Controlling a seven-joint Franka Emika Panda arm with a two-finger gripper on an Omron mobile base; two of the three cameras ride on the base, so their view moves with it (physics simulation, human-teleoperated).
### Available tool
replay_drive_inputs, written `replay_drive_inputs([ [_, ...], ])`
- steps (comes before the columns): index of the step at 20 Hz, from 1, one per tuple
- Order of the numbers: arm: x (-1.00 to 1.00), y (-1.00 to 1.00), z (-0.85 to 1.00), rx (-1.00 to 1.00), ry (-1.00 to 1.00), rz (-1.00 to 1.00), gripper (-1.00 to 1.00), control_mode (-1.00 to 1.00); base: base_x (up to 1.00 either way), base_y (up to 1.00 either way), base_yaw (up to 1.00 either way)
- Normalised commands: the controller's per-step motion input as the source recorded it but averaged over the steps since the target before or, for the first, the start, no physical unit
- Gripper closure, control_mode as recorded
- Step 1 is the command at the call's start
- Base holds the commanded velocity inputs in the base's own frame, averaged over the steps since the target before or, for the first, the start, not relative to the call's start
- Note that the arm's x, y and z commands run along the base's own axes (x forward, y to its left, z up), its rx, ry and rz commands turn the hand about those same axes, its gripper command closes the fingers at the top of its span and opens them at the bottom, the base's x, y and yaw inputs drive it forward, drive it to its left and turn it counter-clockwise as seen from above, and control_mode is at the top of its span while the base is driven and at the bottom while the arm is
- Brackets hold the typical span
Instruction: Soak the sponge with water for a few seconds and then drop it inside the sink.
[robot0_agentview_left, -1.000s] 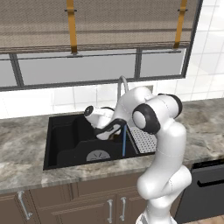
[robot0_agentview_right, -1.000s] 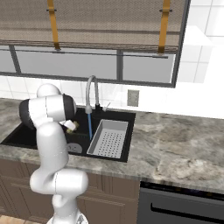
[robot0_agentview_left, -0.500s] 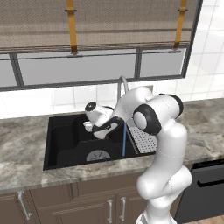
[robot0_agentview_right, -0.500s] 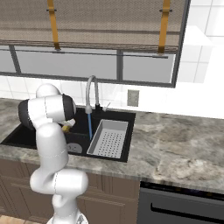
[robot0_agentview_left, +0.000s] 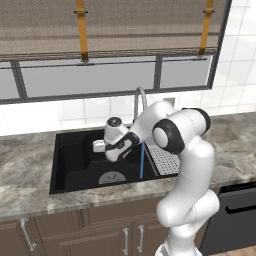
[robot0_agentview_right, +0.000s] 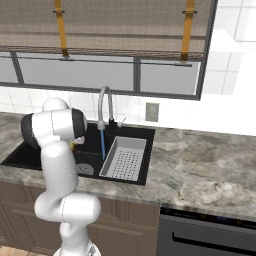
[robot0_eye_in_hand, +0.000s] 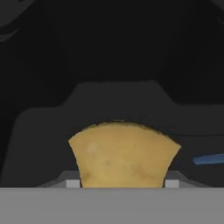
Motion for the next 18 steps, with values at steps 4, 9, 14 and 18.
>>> replay_drive_inputs([
  [4, 0.25, 0.19, 0.0, 0.25, 0.0, 0.18, 1.0, -1.0, 0.0, 0.0, 0.0],
  [9, 0.17, 0.09, 0.02, 0.13, 0.04, 0.02, 1.0, -1.0, 0.0, 0.0, 0.0],
  [14, 0.05, 0.01, 0.1, -0.01, 0.21, 0.0, 1.0, -1.0, 0.0, 0.0, 0.0],
  [18, 0.05, 0.0, 0.04, -0.12, 0.26, 0.0, 1.0, -1.0, 0.0, 0.0, 0.0],
])
